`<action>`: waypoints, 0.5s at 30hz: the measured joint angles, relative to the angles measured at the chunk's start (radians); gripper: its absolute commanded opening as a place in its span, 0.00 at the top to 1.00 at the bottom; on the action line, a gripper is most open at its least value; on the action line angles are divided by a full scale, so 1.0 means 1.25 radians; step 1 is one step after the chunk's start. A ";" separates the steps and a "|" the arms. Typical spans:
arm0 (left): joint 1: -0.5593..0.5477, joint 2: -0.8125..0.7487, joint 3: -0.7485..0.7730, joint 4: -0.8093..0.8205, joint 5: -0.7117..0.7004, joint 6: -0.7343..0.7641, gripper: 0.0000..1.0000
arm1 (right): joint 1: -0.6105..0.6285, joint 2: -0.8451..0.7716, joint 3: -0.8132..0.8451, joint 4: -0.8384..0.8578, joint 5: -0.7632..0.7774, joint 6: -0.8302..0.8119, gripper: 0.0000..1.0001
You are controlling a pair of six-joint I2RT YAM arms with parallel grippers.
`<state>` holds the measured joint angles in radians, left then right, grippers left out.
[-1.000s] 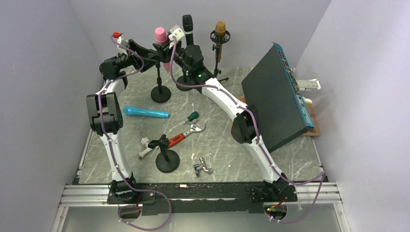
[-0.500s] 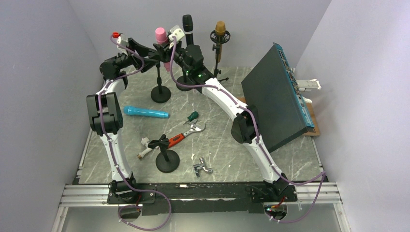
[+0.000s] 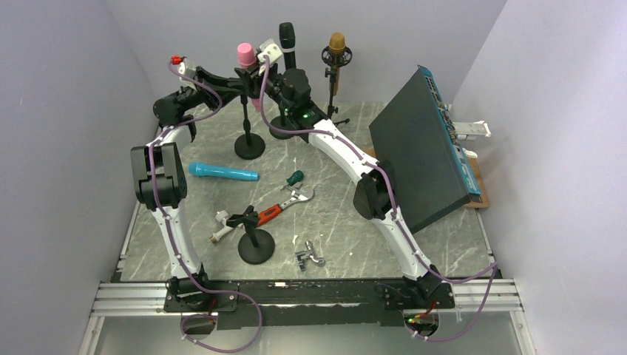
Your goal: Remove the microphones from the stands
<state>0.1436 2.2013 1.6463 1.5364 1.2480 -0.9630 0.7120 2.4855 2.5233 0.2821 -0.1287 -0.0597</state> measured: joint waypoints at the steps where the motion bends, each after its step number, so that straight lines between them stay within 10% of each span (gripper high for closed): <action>1: 0.000 -0.008 -0.012 -0.001 -0.001 0.008 1.00 | 0.000 0.000 0.000 0.000 0.001 0.000 1.00; 15: -0.003 -0.045 -0.064 -0.073 -0.032 0.092 1.00 | -0.003 0.000 0.069 0.050 0.044 0.016 1.00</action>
<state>0.1394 2.1445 1.5665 1.4448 1.2076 -0.8482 0.7078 2.4855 2.6099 0.3450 -0.0742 -0.0402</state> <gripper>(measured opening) 0.495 0.444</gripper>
